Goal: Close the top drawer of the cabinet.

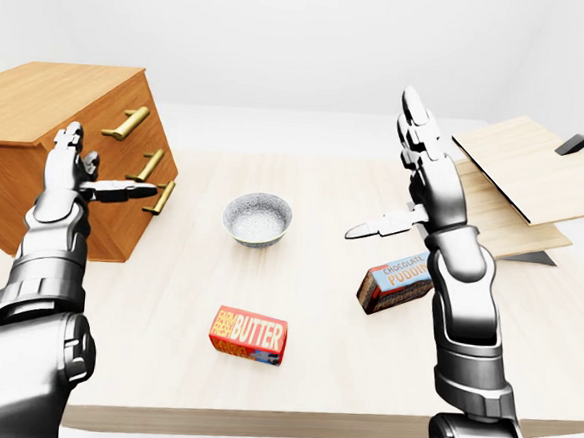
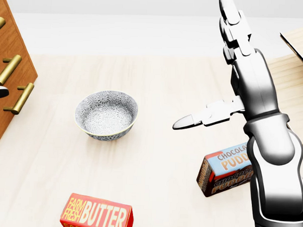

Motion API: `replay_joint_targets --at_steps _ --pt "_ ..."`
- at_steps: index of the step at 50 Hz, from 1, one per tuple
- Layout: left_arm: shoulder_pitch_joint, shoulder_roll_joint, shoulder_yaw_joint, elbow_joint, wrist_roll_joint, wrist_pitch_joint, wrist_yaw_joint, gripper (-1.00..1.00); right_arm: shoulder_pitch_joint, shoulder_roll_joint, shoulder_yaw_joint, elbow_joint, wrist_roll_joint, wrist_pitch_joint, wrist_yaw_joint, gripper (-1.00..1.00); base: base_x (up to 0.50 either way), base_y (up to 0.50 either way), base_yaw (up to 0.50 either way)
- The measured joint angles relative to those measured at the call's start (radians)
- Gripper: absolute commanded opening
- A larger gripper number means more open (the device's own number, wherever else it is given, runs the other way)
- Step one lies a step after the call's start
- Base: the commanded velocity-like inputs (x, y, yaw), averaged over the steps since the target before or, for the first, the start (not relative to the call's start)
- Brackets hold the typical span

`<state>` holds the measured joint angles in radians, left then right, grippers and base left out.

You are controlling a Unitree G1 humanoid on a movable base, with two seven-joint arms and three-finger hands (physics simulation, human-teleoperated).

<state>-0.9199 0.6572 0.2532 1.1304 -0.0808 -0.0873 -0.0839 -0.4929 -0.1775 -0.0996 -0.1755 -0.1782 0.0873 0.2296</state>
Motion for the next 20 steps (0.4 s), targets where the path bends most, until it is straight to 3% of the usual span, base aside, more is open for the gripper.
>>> replay_joint_targets --at_steps 20 --pt "-0.081 -0.006 0.040 0.109 0.012 0.000 0.002 1.00 0.022 0.003 -0.003 -0.060 -0.006 0.000 0.009 1.00 0.00 0.00 0.00"
